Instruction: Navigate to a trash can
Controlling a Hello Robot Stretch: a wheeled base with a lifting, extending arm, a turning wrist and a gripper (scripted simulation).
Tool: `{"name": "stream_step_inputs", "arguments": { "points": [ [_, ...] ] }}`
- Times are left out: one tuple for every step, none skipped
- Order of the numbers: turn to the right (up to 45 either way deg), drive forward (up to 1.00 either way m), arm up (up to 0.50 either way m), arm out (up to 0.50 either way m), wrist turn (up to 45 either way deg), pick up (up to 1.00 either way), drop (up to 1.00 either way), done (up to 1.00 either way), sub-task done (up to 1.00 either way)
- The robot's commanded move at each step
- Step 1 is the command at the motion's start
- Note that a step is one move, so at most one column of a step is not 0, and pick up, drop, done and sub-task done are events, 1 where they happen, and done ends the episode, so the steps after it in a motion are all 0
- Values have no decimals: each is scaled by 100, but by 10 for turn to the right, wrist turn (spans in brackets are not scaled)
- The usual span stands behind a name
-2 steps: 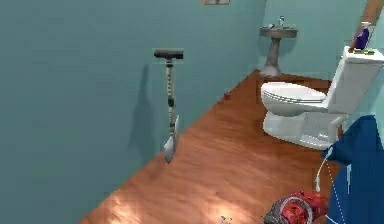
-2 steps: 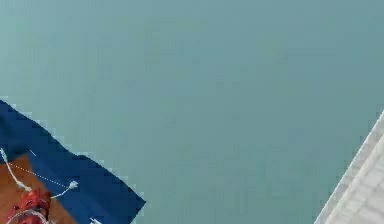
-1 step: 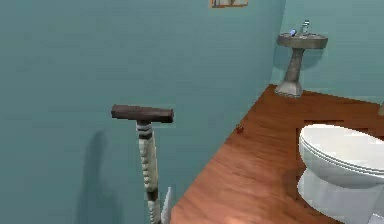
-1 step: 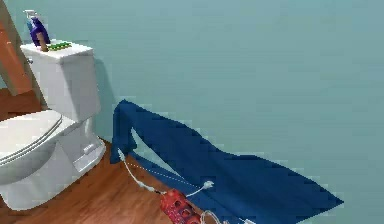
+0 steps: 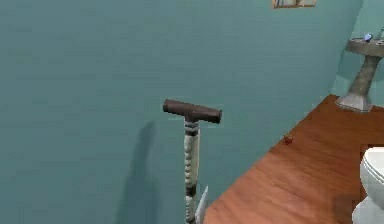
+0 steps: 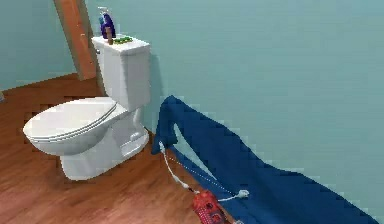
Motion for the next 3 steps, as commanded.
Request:
{"name": "stream_step_inputs", "arguments": {
  "points": [
    [0, 5, 0, 0, 0, 0, 0, 0, 0],
    [300, 0, 0, 0, 0, 0, 0, 0, 0],
    [0, 100, 0, 0, 0, 0, 0, 0, 0]
  ]
}}
